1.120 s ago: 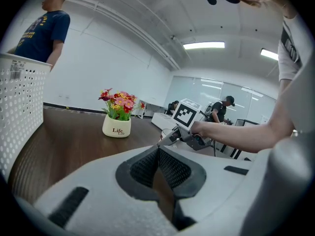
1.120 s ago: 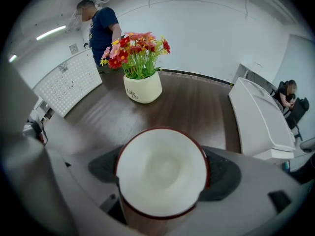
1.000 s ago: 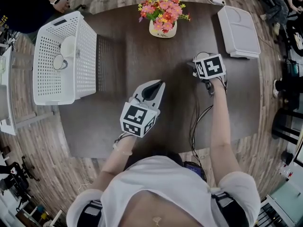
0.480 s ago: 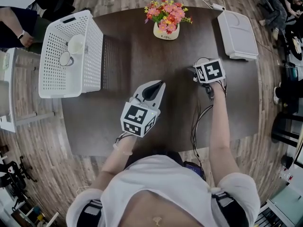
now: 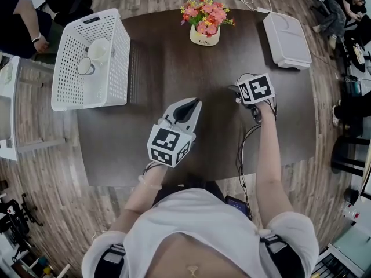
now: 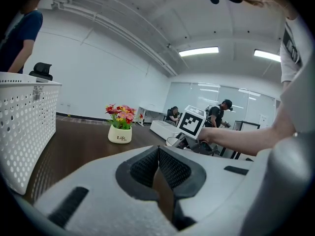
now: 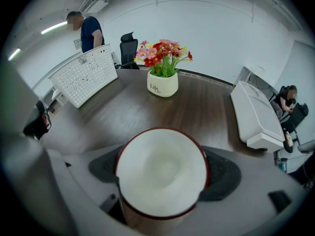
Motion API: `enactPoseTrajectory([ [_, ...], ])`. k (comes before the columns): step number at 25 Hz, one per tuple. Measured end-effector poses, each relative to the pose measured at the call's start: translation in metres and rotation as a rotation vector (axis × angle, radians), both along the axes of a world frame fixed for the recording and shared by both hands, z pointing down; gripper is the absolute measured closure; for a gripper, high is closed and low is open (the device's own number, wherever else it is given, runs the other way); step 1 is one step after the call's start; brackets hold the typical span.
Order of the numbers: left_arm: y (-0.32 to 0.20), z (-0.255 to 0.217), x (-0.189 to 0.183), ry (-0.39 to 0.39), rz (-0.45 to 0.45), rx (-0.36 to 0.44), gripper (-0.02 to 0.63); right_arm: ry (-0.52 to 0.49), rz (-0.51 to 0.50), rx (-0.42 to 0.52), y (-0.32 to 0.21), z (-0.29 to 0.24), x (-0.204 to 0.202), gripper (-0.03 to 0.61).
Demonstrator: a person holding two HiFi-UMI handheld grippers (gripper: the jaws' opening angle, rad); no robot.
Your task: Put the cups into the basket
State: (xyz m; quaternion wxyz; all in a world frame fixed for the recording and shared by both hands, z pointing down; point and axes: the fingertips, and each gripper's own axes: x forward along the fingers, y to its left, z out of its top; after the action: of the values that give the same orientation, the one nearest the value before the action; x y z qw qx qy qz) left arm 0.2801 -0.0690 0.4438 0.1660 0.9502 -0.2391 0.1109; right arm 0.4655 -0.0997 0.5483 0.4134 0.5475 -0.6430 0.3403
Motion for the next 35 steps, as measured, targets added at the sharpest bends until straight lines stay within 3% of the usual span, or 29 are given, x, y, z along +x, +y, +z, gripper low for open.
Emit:
enactPoseTrajectory([
  [22,0.035,-0.015,-0.091,0.042,-0.06,0.008,0.602,0.008,-0.043,-0.023,0.056,-0.014,-0.089,0.141],
  [35,0.016,-0.023,-0.195,0.062,-0.251,0.018,0.603,-0.024,-0.269,0.024,0.009,-0.047,-0.212,0.141],
])
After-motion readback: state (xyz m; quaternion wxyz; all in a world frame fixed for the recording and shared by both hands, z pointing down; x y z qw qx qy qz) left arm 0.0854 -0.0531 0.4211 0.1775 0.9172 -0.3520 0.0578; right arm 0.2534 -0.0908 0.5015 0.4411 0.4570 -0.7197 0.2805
